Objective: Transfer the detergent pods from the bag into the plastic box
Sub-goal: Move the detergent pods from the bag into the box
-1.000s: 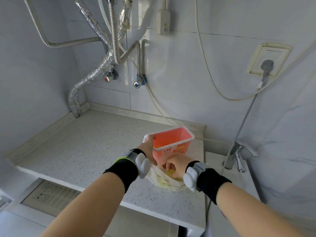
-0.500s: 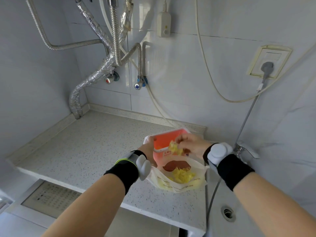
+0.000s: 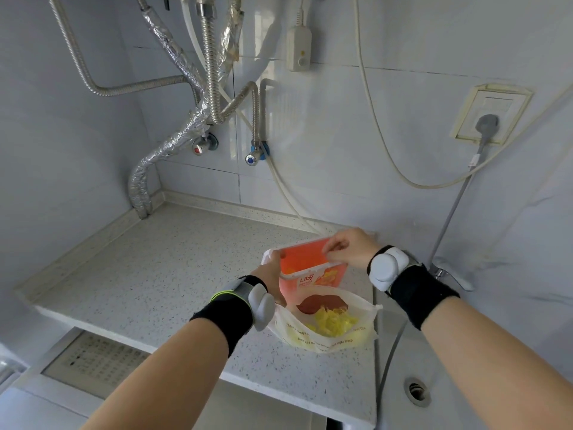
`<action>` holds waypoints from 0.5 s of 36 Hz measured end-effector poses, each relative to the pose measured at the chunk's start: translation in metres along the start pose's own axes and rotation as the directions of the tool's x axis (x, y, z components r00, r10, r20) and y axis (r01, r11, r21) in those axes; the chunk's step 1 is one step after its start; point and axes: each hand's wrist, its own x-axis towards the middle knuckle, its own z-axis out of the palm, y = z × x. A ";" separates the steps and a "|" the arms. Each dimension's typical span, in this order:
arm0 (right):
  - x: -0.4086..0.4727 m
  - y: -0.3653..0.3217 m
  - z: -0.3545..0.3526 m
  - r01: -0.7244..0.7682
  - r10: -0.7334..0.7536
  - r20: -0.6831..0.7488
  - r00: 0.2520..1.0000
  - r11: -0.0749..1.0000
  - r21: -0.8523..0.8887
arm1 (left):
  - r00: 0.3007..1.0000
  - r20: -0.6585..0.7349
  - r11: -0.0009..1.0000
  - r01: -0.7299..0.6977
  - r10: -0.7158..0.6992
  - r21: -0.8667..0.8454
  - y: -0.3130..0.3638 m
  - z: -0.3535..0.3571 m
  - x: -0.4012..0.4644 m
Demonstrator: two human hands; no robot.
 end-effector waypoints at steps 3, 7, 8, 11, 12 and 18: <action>-0.014 0.006 0.008 -0.047 0.056 0.287 0.956 0.998 -0.037 | 1.000 0.007 0.999 -0.013 0.013 0.035 -0.001 0.000 0.000; -0.019 0.027 0.033 -0.066 0.185 0.406 0.895 0.955 -0.290 | 1.000 0.006 0.999 -0.012 0.012 0.035 -0.002 0.000 0.001; -0.020 0.029 0.038 -0.055 0.208 0.398 0.893 0.930 -0.362 | 1.000 0.004 0.999 -0.012 0.011 0.032 -0.002 0.000 0.001; -0.022 0.034 0.051 -0.035 0.263 0.416 0.871 0.876 -0.480 | 1.000 0.010 1.000 -0.012 0.012 0.013 -0.001 0.001 0.000; -0.022 0.036 0.054 -0.082 0.304 0.425 0.853 0.881 -0.465 | 1.000 0.011 1.000 -0.014 0.014 -0.001 -0.001 0.000 0.000; 0.003 0.079 0.074 -0.077 0.301 0.430 0.851 0.881 -0.466 | 1.000 0.001 0.995 0.009 -0.009 -0.095 0.001 0.001 0.001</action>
